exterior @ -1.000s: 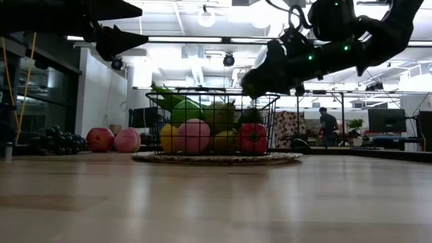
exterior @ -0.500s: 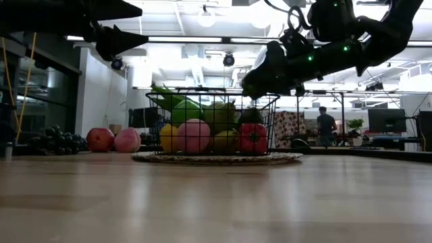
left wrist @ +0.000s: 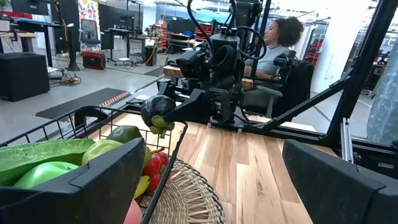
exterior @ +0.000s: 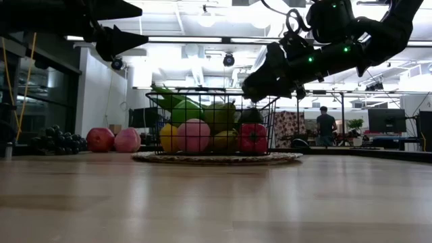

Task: Build produce basket
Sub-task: Put the mangosteen into the wire basket, then put the grapes into the wire basket

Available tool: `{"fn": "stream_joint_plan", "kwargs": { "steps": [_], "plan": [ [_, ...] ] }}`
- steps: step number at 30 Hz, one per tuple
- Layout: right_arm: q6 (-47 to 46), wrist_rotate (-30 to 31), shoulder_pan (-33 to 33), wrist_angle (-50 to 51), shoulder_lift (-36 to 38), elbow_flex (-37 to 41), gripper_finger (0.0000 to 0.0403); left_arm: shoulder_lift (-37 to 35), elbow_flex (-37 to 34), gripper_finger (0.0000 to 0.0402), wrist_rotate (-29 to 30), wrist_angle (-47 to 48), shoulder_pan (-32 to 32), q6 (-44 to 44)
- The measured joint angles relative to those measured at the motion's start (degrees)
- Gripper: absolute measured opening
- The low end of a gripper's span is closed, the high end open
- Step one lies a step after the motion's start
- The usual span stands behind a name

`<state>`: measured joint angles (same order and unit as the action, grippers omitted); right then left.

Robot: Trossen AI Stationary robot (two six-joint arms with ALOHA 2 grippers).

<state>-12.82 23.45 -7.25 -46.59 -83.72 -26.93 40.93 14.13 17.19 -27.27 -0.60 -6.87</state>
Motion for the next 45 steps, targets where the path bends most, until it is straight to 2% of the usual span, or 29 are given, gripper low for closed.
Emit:
{"fn": "stream_joint_plan", "kwargs": {
  "steps": [3, 7, 9, 12, 17, 22, 24, 37, 39, 41, 43, 45],
  "plan": [
    [-0.24, 0.01, 0.00, 0.48, 0.00, -0.01, 0.0324, 0.00, 0.00, 0.0369, 0.00, 0.00, 0.00, 0.00],
    [-0.20, -0.01, 0.00, 0.05, 0.02, -0.01, 0.0381, 0.00, 0.00, 0.0369, 0.00, 0.00, 0.00, 0.00],
    [0.42, -0.01, 0.00, -0.83, 0.02, -0.01, 0.0394, 0.00, 0.00, 0.0369, 0.00, 0.00, 0.00, 0.02],
    [2.07, -0.27, 0.51, -2.50, 1.37, -0.01, 0.0382, 0.00, 0.00, 0.0369, 0.00, 0.05, 0.00, 0.92],
    [4.21, -5.88, 2.98, -3.60, 6.11, -0.01, 0.0374, 0.00, 0.00, 0.0369, -0.01, 0.50, 0.00, 1.07],
    [6.45, -18.51, 5.33, -3.61, 8.52, -0.01, 0.0374, 0.00, 0.00, 0.0369, -0.02, 0.50, 0.00, 0.98],
    [7.87, -21.74, 6.38, -4.25, 8.52, -0.01, 0.0374, 0.01, 0.00, 0.0369, -0.02, 0.50, 0.00, 1.03],
    [8.82, -20.27, 7.26, -4.74, 8.52, -0.01, 0.0374, 0.00, 0.00, 0.0369, 0.16, 0.50, 0.00, 0.16],
    [8.81, -19.84, 7.26, -4.74, 8.52, -0.01, 0.0374, 0.06, 0.00, 0.0369, 4.42, 0.81, -0.09, -2.74],
    [8.81, -19.82, 7.26, -4.74, 8.52, -0.01, 0.0374, 0.66, 0.58, 0.0368, 13.80, 4.43, 0.04, -7.96],
    [8.81, -19.80, 7.26, -4.73, 8.52, -0.01, 0.0374, 1.49, 3.16, 0.0366, 21.83, 15.74, 0.86, -12.71],
    [8.81, -19.77, 7.26, -4.72, 8.52, -0.01, 0.0374, 2.50, 7.08, 0.0365, 25.50, 29.91, 2.49, -19.21]
  ]
}}
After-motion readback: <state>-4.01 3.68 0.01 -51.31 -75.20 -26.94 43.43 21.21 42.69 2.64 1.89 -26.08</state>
